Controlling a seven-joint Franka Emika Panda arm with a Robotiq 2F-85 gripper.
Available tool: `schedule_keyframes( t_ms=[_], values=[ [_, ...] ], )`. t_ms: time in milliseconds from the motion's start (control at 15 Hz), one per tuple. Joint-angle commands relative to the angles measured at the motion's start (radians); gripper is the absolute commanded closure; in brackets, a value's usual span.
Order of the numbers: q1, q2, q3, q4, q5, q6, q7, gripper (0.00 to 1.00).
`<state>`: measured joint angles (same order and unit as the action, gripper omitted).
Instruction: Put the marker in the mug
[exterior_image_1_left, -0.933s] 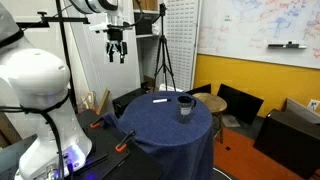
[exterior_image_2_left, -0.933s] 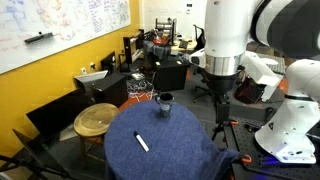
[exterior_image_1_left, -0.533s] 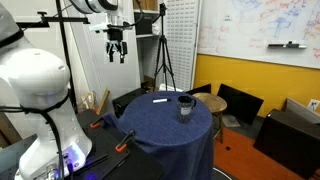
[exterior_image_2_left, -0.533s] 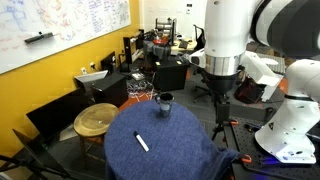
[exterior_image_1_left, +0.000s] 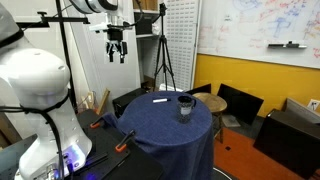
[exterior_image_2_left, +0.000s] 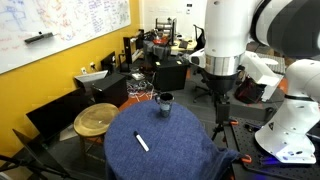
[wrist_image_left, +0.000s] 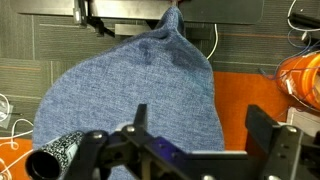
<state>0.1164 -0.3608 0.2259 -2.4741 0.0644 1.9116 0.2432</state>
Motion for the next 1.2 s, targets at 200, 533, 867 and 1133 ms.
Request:
schedule_keyframes(
  t_ms=[200,533,867,1133],
  values=[
    [0.011,0.001,-0.01,0.002,-0.004,-0.003,0.003,0.0],
    [0.003,0.006,-0.011,0.0,0.0,0.04,0.027,0.0],
    [-0.023,0.03,-0.013,0.004,-0.014,0.169,0.116,0.0],
    [-0.065,0.074,0.004,0.009,-0.083,0.294,0.279,0.0]
  ],
)
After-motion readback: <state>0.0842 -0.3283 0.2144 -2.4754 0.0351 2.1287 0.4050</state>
